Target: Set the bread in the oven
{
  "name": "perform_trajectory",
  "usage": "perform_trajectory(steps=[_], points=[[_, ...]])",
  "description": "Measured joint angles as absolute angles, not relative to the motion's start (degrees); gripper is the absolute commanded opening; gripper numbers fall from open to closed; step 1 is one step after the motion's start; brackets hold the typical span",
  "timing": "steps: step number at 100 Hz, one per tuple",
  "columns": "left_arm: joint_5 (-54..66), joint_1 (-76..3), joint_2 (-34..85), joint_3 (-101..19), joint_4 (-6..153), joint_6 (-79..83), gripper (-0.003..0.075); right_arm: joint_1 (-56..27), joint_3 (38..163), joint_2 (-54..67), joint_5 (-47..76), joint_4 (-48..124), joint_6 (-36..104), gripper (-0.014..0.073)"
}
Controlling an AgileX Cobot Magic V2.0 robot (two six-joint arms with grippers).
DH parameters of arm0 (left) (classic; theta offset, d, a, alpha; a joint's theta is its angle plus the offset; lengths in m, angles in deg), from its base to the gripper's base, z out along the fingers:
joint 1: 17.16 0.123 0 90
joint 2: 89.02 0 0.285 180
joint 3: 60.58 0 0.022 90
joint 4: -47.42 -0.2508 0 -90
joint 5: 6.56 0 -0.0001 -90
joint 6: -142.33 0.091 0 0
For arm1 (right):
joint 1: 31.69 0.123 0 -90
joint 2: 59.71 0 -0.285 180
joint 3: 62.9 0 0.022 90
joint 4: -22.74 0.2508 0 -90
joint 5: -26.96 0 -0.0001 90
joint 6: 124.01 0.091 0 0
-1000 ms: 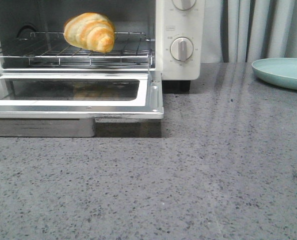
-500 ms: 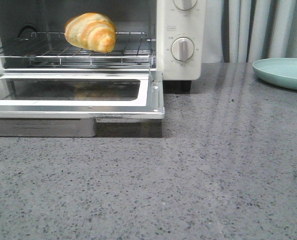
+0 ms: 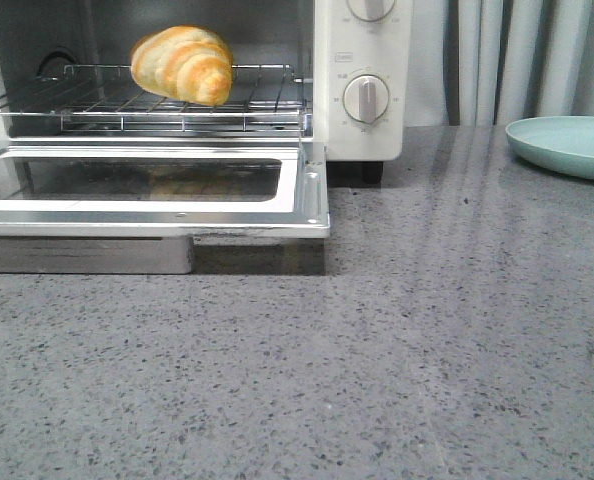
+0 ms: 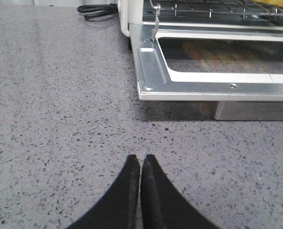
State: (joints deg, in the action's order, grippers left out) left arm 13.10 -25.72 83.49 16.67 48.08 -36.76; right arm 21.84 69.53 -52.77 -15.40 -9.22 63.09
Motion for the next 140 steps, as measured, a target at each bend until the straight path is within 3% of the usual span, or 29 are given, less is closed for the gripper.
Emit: perform_trajectory(steps=[84, 98, 126, 140], points=[[13.2, -25.17, 83.49, 16.67, 49.33, -36.76, -0.0021, 20.85, 66.99, -52.77, -14.67, -10.82, 63.09, -0.0069], [13.2, -25.17, 83.49, 16.67, 49.37, -36.76, -0.0021, 12.94, 61.4, -52.77, -6.51, -8.77, 63.09, -0.0069], [13.2, -25.17, 83.49, 16.67, 49.37, -36.76, -0.0021, -16.32, 43.0, -52.77, 11.11, 7.47, 63.09, -0.0069], [13.2, -25.17, 83.49, 16.67, 49.37, -36.76, -0.0022, -24.57, 39.27, -52.77, 12.32, 13.25, 63.2, -0.0069]])
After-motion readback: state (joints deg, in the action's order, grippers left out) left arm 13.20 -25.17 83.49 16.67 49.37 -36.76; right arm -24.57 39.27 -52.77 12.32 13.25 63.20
